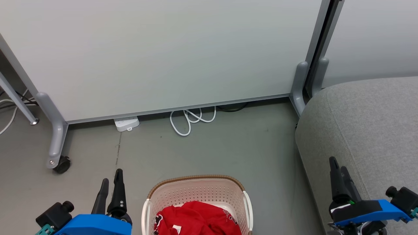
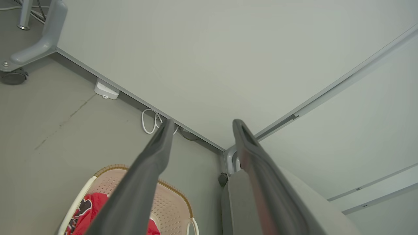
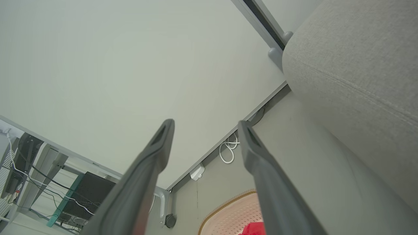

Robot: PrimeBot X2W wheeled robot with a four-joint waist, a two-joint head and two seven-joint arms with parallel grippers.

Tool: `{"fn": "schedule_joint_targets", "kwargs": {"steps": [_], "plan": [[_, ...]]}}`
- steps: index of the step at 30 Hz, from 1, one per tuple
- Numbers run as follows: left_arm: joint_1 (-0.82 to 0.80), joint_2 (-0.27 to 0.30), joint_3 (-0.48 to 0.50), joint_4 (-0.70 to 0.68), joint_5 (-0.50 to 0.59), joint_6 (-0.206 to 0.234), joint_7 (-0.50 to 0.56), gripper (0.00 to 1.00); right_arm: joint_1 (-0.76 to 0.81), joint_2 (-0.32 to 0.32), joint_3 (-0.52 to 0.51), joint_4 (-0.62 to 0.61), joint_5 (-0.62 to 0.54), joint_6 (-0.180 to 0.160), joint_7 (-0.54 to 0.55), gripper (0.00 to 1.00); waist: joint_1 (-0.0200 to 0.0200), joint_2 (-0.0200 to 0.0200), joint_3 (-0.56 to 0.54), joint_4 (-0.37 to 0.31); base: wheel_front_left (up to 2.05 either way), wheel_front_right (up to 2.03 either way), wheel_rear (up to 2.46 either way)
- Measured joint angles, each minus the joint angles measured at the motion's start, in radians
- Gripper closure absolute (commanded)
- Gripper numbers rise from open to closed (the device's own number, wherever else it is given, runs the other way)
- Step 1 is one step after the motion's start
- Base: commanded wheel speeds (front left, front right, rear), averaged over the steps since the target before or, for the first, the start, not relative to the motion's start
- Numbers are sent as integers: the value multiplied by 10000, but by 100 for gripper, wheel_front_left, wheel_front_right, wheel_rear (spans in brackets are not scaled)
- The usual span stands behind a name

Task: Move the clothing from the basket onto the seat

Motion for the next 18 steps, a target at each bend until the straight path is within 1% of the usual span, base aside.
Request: {"fn": "schedule_joint_targets", "kwargs": {"steps": [8, 18], "plan": [[-45, 29, -199, 12, 1206, 44, -244, 0, 18, -2, 44, -251, -1227, 0, -71, 0, 0, 0, 5, 12, 0, 0, 0], [-101, 44, -355, -15, 2374, 182, -537, 0, 48, -6, 42, -441, -2564, 2, -127, 0, 0, 0, 26, 0, 0, 0, 0]]}}
